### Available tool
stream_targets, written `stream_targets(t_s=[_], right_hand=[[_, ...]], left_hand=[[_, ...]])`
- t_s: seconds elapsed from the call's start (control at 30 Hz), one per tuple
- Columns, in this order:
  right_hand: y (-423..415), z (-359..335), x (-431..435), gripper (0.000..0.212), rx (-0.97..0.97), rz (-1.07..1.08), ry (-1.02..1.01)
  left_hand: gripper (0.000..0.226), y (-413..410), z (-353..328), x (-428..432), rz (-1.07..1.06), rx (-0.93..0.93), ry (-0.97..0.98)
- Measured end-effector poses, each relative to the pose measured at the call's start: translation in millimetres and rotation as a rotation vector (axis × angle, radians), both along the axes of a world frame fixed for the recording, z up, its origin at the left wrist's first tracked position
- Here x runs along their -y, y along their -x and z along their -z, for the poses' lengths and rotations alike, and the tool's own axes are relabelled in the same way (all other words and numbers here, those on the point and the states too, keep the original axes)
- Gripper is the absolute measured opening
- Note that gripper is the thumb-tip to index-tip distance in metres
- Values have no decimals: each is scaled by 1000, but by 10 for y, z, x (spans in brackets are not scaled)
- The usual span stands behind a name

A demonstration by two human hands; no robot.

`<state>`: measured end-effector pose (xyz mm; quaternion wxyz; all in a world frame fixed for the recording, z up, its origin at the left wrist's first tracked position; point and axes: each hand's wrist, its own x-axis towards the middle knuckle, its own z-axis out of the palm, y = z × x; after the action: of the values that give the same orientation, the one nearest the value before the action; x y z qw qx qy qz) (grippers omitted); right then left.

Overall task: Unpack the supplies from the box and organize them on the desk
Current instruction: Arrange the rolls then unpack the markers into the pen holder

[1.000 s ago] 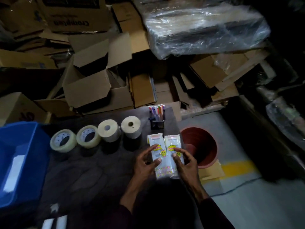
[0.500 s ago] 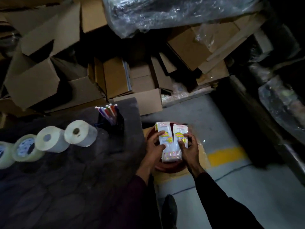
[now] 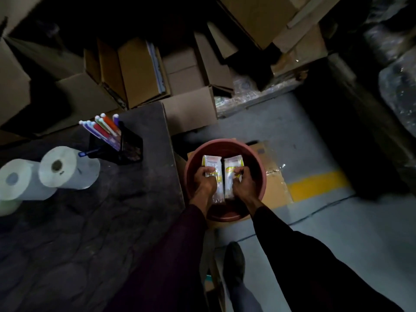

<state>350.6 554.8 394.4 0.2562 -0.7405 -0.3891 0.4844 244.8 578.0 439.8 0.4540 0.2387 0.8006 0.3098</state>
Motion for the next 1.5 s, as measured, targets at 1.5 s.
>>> stream_targets(t_s=[1.5], right_hand=[[5637, -1752, 3431, 25, -31, -564, -55]], left_hand=[[39, 5573, -1348, 4421, -290, -581, -168]])
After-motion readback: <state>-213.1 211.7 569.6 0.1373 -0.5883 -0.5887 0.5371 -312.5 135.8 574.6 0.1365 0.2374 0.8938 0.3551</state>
